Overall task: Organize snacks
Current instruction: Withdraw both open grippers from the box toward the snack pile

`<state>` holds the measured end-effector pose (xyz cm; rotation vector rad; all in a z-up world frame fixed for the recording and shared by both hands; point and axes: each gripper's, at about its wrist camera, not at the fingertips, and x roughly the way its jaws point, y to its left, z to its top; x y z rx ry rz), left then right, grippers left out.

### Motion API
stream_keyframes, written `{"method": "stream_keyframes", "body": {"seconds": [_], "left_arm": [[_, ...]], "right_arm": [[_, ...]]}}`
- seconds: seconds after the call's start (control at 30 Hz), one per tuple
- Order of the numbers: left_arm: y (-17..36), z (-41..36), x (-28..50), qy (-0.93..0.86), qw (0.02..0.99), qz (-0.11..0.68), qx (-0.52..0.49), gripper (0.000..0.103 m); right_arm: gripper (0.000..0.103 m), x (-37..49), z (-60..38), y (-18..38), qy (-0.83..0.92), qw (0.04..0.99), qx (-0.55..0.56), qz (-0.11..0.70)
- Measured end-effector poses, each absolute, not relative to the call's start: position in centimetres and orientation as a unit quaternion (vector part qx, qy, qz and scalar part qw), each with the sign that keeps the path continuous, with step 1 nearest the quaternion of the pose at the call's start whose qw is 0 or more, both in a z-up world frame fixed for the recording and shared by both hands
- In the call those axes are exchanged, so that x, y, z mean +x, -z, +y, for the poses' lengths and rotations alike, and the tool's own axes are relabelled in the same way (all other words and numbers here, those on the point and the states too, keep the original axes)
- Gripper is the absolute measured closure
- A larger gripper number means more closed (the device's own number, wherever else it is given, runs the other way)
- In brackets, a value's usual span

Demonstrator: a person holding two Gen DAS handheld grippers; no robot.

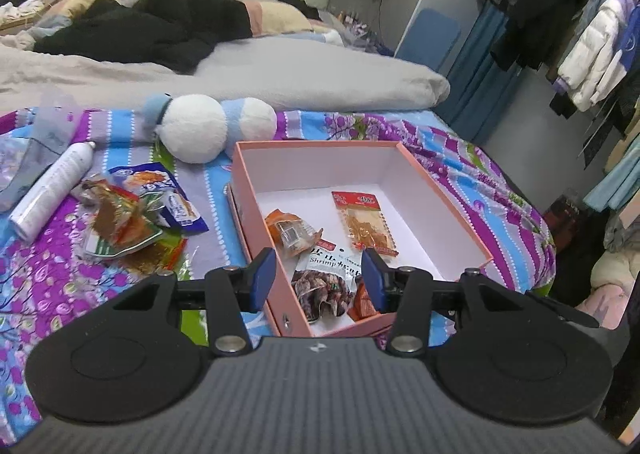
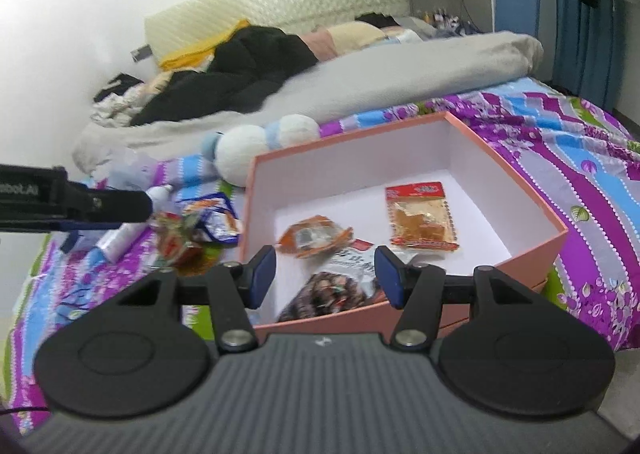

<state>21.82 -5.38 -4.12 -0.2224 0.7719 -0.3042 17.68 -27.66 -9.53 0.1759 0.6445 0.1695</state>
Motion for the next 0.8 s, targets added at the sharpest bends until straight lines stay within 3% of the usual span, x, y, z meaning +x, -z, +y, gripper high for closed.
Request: {"method": "stream_keyframes", "body": {"seconds": [0.47, 0.8], "left_arm": [[1.6, -1.8, 12.8, 0.134, 0.928, 0.331, -0.109, 0.037], [2.9, 0.8, 8.9, 0.107, 0.928, 0.336, -0.122, 0.036]], "right_arm": [[0.046, 10.4, -24.4, 7.5, -0.123, 0.947, 0.086, 0.283], [0.046, 7.4, -22.4, 7.9, -0.149, 0.944, 0.076, 0.285]]}}
